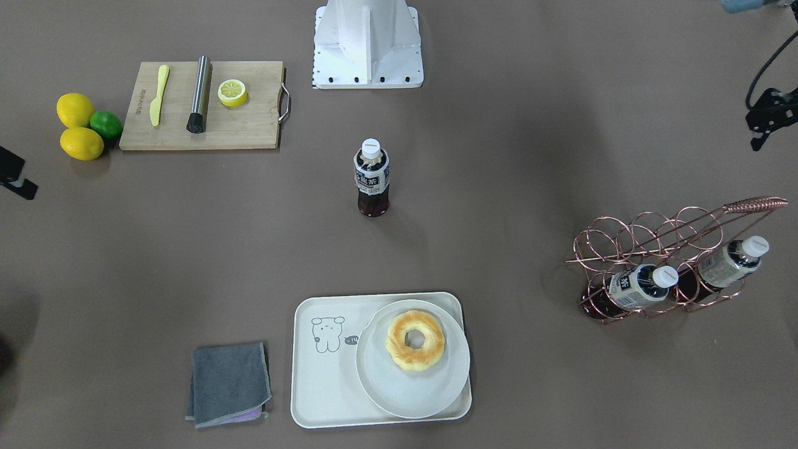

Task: Place tea on tray
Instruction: 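Move the right gripper toward the bottle while the left arm withdraws to rest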

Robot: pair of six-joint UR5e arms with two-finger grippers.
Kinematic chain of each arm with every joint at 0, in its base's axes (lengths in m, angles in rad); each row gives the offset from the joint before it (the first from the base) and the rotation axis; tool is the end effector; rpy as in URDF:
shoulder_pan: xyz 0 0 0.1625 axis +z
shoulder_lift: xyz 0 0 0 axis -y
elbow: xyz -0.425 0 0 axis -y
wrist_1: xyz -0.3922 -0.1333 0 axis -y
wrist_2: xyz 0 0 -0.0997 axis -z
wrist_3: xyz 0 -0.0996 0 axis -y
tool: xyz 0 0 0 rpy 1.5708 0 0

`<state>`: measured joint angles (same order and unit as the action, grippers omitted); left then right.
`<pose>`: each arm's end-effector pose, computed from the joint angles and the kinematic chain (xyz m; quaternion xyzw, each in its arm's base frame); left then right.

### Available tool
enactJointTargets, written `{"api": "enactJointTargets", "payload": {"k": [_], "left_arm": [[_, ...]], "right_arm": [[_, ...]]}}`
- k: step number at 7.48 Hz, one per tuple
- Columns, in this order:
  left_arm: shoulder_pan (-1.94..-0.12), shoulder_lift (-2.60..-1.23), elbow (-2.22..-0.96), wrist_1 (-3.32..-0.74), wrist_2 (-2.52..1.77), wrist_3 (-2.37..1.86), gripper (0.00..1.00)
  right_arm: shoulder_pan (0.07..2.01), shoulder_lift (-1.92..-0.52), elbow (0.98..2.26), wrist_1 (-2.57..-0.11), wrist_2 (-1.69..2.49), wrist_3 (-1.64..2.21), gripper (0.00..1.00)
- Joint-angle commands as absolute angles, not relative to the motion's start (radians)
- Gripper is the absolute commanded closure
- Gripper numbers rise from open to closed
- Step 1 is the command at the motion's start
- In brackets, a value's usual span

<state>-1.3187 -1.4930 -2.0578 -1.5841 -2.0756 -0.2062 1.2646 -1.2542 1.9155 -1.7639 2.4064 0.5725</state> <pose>0.0307 -0.4604 0.4688 0.1423 0.2839 0.0741 0.9453 -0.1124 -0.5528 0.3401 0.0240 -0.4474 0.0247 0.8937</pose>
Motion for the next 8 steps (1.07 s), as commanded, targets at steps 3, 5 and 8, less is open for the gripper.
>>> {"api": "enactJointTargets", "payload": {"k": [3, 5, 8], "left_arm": [[-1.604, -1.429, -1.928, -1.542, -2.166, 0.153, 0.02], [-1.612, -1.419, -1.918, -1.539, -2.168, 0.153, 0.02], [-1.614, -1.407, -1.907, -1.546, -2.168, 0.153, 0.02]], "right_arm": [[0.979, -0.875, 1.925, -1.98, 2.255, 0.883, 0.0], [0.851, -0.792, 1.927, -1.994, 2.141, 1.023, 0.0], [0.63, -0.69, 1.896, -2.025, 1.929, 1.179, 0.0]]}}
